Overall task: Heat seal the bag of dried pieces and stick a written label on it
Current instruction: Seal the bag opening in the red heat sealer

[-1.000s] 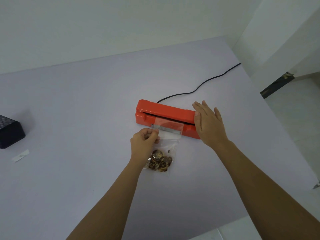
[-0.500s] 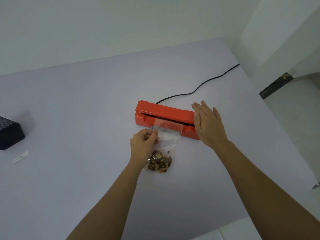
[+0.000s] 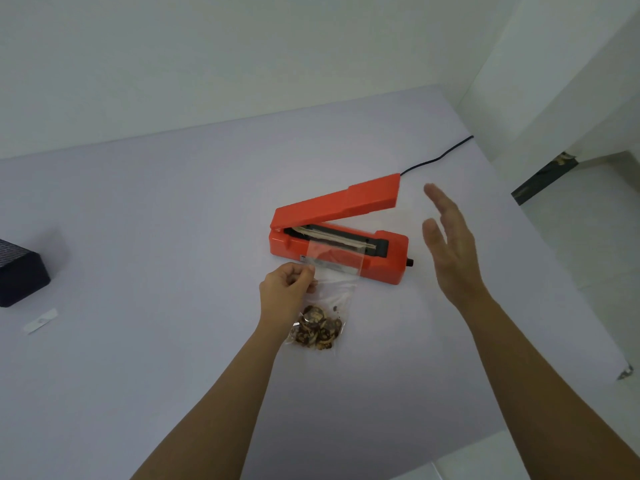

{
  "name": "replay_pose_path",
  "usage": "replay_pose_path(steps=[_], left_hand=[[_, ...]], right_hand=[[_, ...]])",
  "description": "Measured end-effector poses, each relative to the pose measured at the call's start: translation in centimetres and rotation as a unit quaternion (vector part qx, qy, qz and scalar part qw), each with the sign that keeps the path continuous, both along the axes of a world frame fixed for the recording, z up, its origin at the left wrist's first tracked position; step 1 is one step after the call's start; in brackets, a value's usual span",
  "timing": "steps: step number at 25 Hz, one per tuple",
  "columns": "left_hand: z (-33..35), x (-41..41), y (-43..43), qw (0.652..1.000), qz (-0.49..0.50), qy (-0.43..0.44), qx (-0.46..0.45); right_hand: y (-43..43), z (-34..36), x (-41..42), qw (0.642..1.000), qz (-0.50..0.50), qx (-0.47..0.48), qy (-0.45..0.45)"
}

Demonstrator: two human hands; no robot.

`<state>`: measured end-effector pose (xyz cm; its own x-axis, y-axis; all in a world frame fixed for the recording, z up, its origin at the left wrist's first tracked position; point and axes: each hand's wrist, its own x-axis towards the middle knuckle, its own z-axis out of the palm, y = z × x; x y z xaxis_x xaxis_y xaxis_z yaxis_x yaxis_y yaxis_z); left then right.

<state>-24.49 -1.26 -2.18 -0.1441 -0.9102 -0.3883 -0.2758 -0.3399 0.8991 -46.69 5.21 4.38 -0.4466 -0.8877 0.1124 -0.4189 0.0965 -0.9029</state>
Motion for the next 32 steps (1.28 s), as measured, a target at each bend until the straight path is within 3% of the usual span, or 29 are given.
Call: replay_pose_path(steps=[8,18,20,22,25,27,29,31,32], left_hand=[[-0.2,-0.3,-0.1,1.000,0.006,-0.003,0.007],[0.4,-0.1,-0.2,1.000,-0.006,-0.019,0.000],[0.5,0.0,-0.3,1.000,-0.006,-0.020,-0.002],[0.5,0.0,-0.3,1.000,-0.003,-0.018,0.003],[0.5,0.0,-0.2,1.000,0.000,-0.012,0.019],[0.6,-0.1,-0.3,1.000,-0.005,-0.014,0.026],[0.8,-0.3,-0.4,0.999,-0.013,-0.020,0.022],[1.3,-0.7,-0.5,0.999,-0.025,-0.045,-0.008],[1.7,-1.0,-0.5,0.997,-0.030,-0.060,-0.026]], right_hand=[[-4.5,7.1,3.3,0.990,0.066,-0.076,0.104],[-11.7,12.2,10.1,0.972,0.176,-0.096,0.119],[-12.7,12.6,10.6,0.970,0.211,-0.061,0.107],[-12.8,11.8,9.7,0.976,0.211,-0.045,0.039],[-10.6,7.3,5.1,0.995,0.095,0.006,-0.037],[-7.2,3.5,1.9,0.985,0.098,0.142,0.005],[-3.6,0.6,0.3,0.941,0.162,0.291,0.054],[-1.7,-1.5,-0.3,0.911,0.180,0.344,0.138],[-1.4,-2.2,-0.3,0.913,0.168,0.335,0.163]])
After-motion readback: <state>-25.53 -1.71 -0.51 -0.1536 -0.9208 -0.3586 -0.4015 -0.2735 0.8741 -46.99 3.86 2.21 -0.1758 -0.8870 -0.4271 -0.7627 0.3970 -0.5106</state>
